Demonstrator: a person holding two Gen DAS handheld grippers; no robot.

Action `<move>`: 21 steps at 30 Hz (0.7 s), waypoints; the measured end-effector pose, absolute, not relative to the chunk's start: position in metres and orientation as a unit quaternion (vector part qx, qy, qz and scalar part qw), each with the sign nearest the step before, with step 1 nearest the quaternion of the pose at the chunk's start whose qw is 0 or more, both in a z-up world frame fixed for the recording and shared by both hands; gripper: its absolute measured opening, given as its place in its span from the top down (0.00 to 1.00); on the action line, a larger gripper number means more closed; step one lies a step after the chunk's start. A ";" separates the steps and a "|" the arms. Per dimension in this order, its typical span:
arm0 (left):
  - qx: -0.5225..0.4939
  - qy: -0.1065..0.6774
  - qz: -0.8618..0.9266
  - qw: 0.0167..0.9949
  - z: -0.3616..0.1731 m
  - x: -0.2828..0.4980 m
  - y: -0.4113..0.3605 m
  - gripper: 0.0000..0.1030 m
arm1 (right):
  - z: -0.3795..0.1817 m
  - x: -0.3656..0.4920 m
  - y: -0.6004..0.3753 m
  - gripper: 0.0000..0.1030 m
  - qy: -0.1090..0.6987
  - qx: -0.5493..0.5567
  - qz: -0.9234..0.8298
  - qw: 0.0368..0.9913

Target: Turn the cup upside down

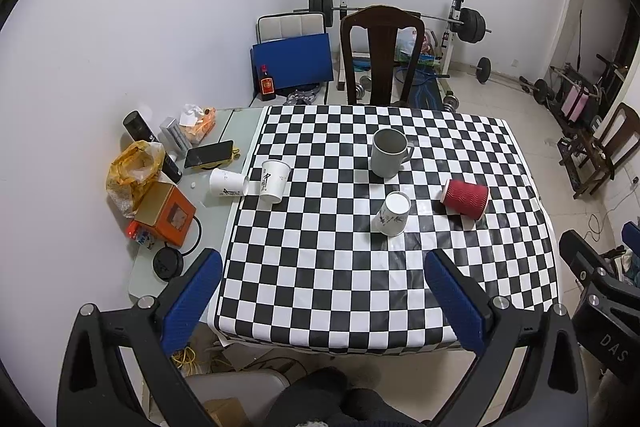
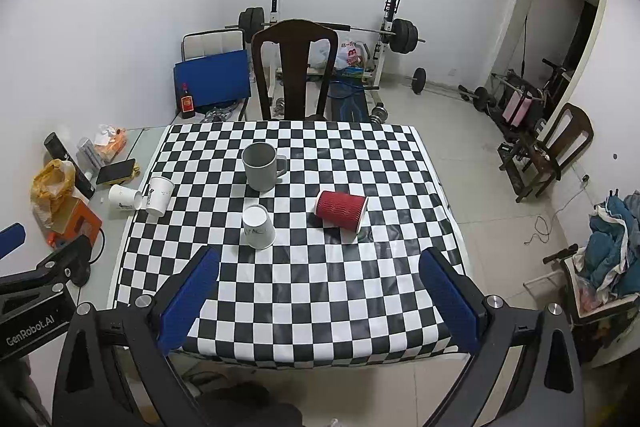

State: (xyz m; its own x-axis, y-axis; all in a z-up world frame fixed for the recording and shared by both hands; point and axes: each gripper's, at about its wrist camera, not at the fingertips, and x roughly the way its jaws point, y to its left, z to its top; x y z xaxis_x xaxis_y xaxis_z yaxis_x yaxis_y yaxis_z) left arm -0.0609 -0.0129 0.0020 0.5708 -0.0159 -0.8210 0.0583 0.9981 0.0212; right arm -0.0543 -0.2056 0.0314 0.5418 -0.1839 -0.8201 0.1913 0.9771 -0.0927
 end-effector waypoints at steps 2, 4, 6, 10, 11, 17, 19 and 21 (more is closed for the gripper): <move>0.024 0.462 -0.022 0.886 0.001 -0.060 -0.013 0.00 | 0.032 -0.054 -0.205 0.02 0.467 0.002 -0.107 0.878; 0.024 0.462 -0.023 0.886 0.001 -0.060 -0.013 0.00 | 0.031 -0.054 -0.205 0.02 0.467 0.003 -0.107 0.878; 0.025 0.463 -0.021 0.886 0.002 -0.060 -0.011 0.00 | 0.031 -0.053 -0.205 0.02 0.468 0.003 -0.106 0.878; 0.024 0.468 -0.019 0.883 0.002 -0.063 -0.009 0.00 | 0.031 -0.053 -0.205 0.02 0.468 0.002 -0.106 0.877; 0.024 0.469 -0.018 0.883 0.000 -0.063 -0.010 0.00 | 0.031 -0.054 -0.205 0.02 0.469 0.003 -0.105 0.877; 0.025 0.471 -0.017 0.882 -0.001 -0.063 -0.009 0.00 | 0.033 -0.054 -0.204 0.02 0.468 0.002 -0.107 0.877; 0.025 0.470 -0.016 0.882 -0.001 -0.062 -0.009 0.00 | 0.031 -0.053 -0.204 0.02 0.469 0.003 -0.106 0.877; 0.024 0.471 -0.015 0.882 -0.001 -0.064 -0.007 0.00 | 0.031 -0.052 -0.203 0.02 0.470 0.002 -0.106 0.876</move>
